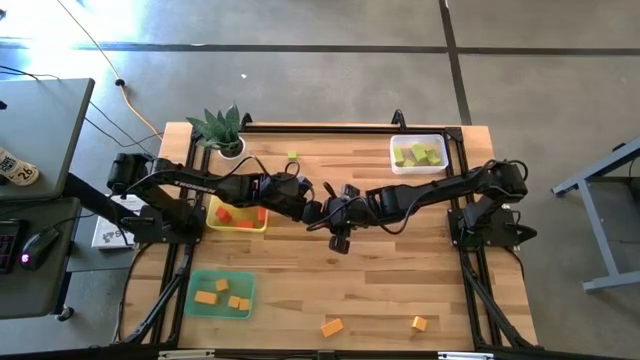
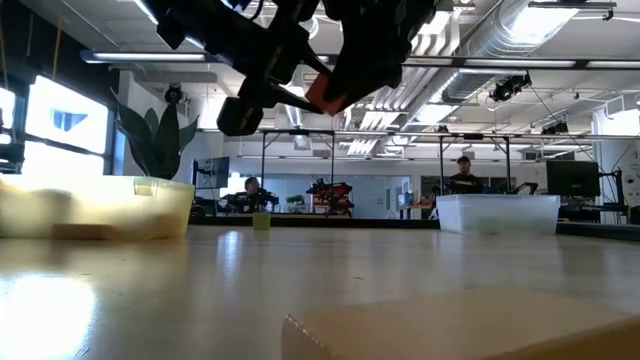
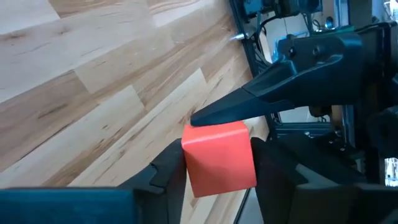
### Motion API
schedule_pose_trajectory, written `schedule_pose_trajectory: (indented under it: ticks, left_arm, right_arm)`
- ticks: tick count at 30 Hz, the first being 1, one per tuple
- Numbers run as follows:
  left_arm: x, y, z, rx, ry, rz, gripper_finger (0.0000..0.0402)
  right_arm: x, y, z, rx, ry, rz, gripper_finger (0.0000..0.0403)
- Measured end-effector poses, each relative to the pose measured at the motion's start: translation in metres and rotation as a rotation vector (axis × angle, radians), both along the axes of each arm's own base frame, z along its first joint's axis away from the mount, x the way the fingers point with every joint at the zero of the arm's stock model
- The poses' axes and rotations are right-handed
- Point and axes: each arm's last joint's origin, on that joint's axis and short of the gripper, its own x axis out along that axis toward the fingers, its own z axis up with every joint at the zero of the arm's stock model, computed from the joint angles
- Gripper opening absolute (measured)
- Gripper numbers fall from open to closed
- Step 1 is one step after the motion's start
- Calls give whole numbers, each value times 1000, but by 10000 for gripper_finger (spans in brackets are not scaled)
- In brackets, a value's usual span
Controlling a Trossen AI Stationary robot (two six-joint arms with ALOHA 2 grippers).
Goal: Sort & place blocks by color
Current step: Put the orange block into the yellow bin
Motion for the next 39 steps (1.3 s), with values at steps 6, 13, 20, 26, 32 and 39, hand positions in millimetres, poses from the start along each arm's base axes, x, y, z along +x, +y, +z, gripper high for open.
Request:
schedule_pose_trajectory:
  ticks: [6, 13, 20, 26, 32, 39]
  left_arm:
    - [0, 0, 0, 30, -2, -23, 124]
    - [0, -1, -1, 106, 4, -77, 122]
    - [-3, -1, -5, 163, 54, -126, 121]
    - [-7, -1, -7, 199, 97, -156, 121]
    - [-17, 0, -4, 235, 171, -188, 121]
    - [-37, -1, 13, 309, 256, -242, 121]
  right_arm:
    - [0, 0, 0, 34, -6, -36, 115]
    - [1, 0, 0, 95, -18, -83, 167]
    - [0, 0, 0, 130, -9, -112, 201]
    - [-2, 1, -1, 182, 9, -127, 203]
    - [-2, 1, -2, 197, 11, -148, 204]
    - [-2, -3, -1, 185, 6, -170, 204]
